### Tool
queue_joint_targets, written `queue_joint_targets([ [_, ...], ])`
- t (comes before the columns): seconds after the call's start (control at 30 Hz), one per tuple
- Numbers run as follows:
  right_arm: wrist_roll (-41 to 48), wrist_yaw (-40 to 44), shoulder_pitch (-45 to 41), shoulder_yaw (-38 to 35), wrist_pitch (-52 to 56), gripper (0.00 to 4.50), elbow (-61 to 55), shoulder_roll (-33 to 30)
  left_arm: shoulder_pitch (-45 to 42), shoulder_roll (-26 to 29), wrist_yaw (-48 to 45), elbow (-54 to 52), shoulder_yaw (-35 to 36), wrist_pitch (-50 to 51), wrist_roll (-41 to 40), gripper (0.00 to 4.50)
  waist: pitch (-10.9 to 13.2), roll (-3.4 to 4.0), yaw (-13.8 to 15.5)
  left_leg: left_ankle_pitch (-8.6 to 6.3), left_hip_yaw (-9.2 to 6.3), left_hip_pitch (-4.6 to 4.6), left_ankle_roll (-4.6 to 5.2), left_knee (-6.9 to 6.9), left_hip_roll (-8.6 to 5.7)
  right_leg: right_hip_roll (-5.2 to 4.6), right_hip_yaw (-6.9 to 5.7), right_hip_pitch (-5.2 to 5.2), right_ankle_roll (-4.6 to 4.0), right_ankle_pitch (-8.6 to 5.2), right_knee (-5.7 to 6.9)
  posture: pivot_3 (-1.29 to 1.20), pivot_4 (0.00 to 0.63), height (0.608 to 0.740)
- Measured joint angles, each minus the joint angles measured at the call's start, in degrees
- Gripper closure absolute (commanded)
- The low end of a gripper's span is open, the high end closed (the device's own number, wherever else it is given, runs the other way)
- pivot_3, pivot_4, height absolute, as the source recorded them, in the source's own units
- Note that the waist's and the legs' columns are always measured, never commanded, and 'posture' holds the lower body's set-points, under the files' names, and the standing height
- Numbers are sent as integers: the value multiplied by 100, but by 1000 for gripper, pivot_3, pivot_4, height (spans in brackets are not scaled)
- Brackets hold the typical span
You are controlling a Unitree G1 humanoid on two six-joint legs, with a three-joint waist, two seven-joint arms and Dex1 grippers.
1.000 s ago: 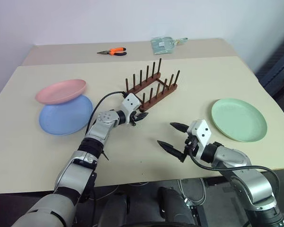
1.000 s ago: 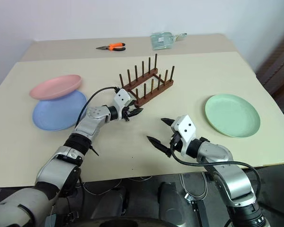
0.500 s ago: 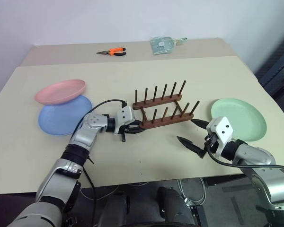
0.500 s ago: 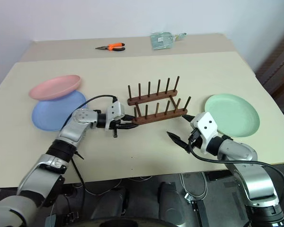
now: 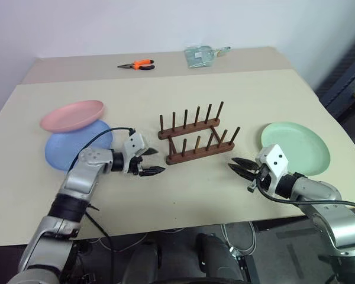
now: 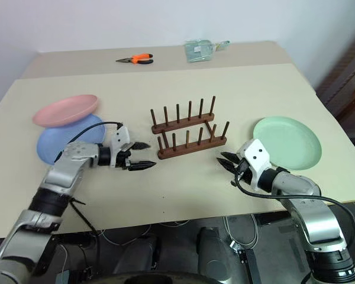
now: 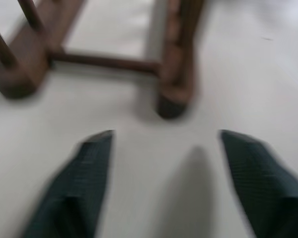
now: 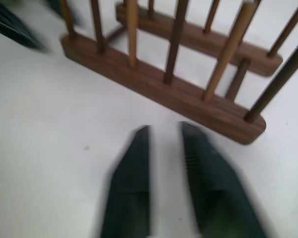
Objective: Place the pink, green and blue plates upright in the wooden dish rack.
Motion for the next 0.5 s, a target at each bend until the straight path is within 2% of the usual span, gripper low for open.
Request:
queue_joint_targets([
  [0.03,-62,-21,-32,73,1,4500,71,2,167,43,23,-271,-2,197,-54,2979,0,-1,25,0,-1,-2,0,2,-1,0,0,1,-12,-7,-1,0,150,740],
  [0.13,-456,-144,-253,446,-35,4500,382,11,508,25,222,-938,-169,588,-112,2979,0,-2,87,0,-2,-5,-1,16,-7,-5,0,10,-12,-12,-6,0,150,740],
  [0.2,-714,-284,-405,614,-133,4500,744,84,533,-181,526,-1167,-422,599,41,2979,-1,-3,119,0,0,-3,0,18,-9,-6,0,13,-10,-13,-9,0,150,740],
  [0.37,-1039,-611,-907,700,-321,4500,1452,413,260,-774,1557,-979,-1047,46,896,2979,-5,1,168,2,-1,2,-2,17,-10,-4,1,14,-17,-6,-5,0,150,740],
  [0.5,-1290,-737,-1283,801,-636,4500,2002,553,-24,-1174,2206,-435,-1157,-216,1187,2979,-10,-1,172,2,-1,8,-2,21,-11,-4,0,22,-15,-6,-5,0,150,740],
])
